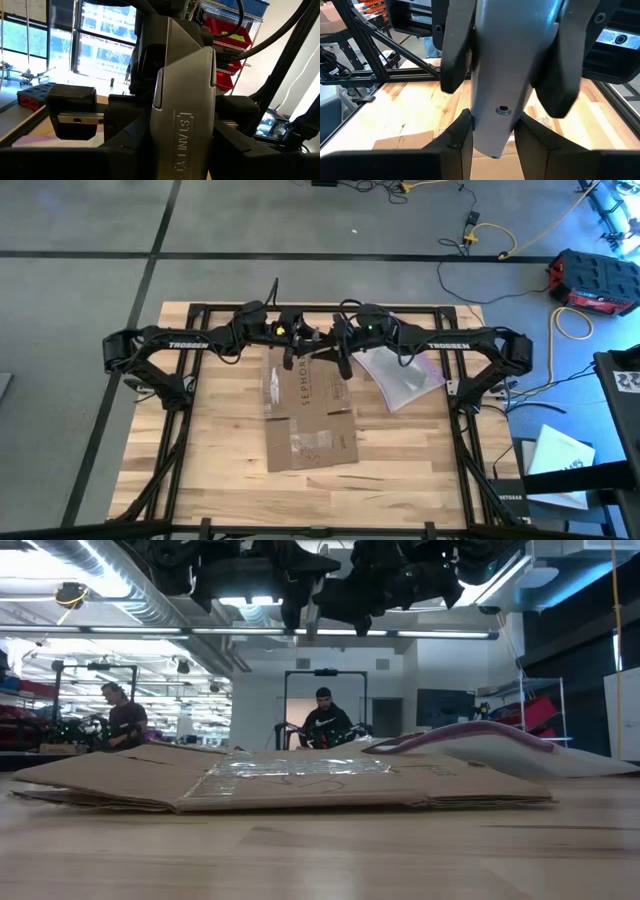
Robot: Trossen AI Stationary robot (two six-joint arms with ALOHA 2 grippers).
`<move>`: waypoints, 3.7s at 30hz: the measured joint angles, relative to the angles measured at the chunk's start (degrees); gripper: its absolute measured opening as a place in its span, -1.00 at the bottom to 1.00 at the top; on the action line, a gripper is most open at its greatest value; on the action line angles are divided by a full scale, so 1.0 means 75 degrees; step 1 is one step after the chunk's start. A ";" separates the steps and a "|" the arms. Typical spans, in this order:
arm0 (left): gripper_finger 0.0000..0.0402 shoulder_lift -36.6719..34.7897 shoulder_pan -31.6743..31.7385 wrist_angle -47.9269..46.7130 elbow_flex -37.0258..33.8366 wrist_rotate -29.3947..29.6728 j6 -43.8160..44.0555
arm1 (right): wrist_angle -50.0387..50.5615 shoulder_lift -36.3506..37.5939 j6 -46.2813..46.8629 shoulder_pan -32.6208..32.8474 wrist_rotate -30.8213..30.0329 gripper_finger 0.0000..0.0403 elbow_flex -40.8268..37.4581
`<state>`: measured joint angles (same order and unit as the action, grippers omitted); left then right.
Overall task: Unpack boxes
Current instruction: Close the cutter
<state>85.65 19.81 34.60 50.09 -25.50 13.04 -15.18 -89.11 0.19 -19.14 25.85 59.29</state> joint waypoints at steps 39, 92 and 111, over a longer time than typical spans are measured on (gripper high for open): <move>-0.17 0.0015 0.0009 0.0871 -0.0006 -0.0001 0.1142 | 0.0347 0.0159 -0.0334 -0.0009 -0.0201 -0.52 0.0289; 0.42 -0.0772 0.0320 -0.4318 0.0041 0.1064 -0.1254 | -0.2896 -0.1590 0.0189 -0.0024 -0.1553 -0.53 -0.2457; 0.28 -0.0676 -0.1299 -0.4285 0.0041 0.3276 -0.0515 | -0.4772 -0.2834 -0.0620 0.0198 -0.1249 -0.55 -0.3212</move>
<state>80.58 10.07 2.46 50.39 -0.93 9.18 -50.97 -110.37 -4.46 -17.65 16.48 35.20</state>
